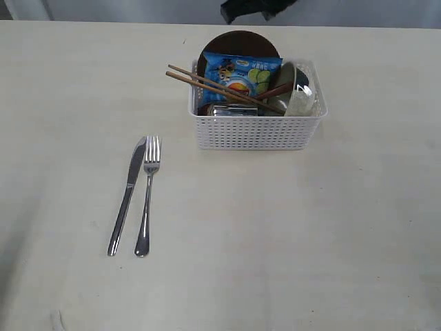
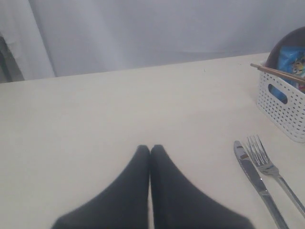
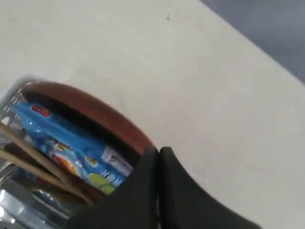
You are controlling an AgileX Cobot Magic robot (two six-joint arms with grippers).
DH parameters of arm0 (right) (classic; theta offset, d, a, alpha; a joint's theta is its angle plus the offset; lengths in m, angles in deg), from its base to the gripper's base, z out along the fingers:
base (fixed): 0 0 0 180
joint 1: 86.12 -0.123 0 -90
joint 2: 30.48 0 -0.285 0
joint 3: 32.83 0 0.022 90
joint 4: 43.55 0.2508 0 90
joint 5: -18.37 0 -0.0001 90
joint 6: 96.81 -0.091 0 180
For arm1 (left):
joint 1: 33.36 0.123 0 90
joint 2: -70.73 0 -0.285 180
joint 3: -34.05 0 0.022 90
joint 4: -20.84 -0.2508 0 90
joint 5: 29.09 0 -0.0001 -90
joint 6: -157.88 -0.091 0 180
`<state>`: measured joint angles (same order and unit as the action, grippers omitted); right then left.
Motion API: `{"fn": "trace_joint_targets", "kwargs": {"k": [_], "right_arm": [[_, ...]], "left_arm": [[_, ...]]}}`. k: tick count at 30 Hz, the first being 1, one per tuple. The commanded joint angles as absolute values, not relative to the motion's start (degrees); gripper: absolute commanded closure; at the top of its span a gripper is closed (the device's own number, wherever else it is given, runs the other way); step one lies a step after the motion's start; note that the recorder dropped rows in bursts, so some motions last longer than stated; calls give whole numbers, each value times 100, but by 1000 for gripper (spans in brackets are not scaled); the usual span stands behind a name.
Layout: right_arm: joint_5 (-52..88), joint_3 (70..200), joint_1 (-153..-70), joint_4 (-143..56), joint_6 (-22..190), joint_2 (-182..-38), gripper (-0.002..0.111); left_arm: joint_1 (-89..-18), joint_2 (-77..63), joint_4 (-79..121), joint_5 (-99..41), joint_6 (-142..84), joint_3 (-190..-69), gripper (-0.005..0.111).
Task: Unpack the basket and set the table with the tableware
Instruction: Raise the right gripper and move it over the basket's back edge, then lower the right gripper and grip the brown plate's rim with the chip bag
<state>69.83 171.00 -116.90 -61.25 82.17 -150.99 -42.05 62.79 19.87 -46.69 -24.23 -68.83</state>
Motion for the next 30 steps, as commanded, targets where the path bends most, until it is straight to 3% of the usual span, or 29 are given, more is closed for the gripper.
{"fn": "trace_joint_targets", "kwargs": {"k": [1, 8, 11, 14, 17, 19, 21, 26, 30], "right_arm": [[7114, 17805, -11211, -5817, 9061, -15196, 109], [8288, 18036, -9404, -1869, 13219, -15264, 109], [8623, 18025, -9235, -1340, 13988, -15347, 106], [8723, 17844, -9322, -1169, 14487, -15500, 82], [8767, 17777, -9480, -1122, 14852, -15651, 45], [8649, 17777, -9581, -1039, 14839, -15749, 28], [8597, 17777, -9726, -1027, 14836, -15868, 28], [8398, 17777, -10128, -1117, 15170, -16086, 41], [8036, 17777, -10397, -1914, 15182, -16129, 41]], "left_arm": [[-4196, 6294, 2006, -4624, -2403, -6873, 107], [-4196, 6294, 2006, -4624, -2403, -6873, 107], [-4196, 6294, 2006, -4624, -2403, -6873, 107], [-4196, 6294, 2006, -4624, -2403, -6873, 107], [-4196, 6294, 2006, -4624, -2403, -6873, 107], [-4196, 6294, 2006, -4624, -2403, -6873, 107], [-4196, 6294, 2006, -4624, -2403, -6873, 107], [-4196, 6294, 2006, -4624, -2403, -6873, 107], [-4196, 6294, 2006, -4624, -2403, -6873, 107]]}}
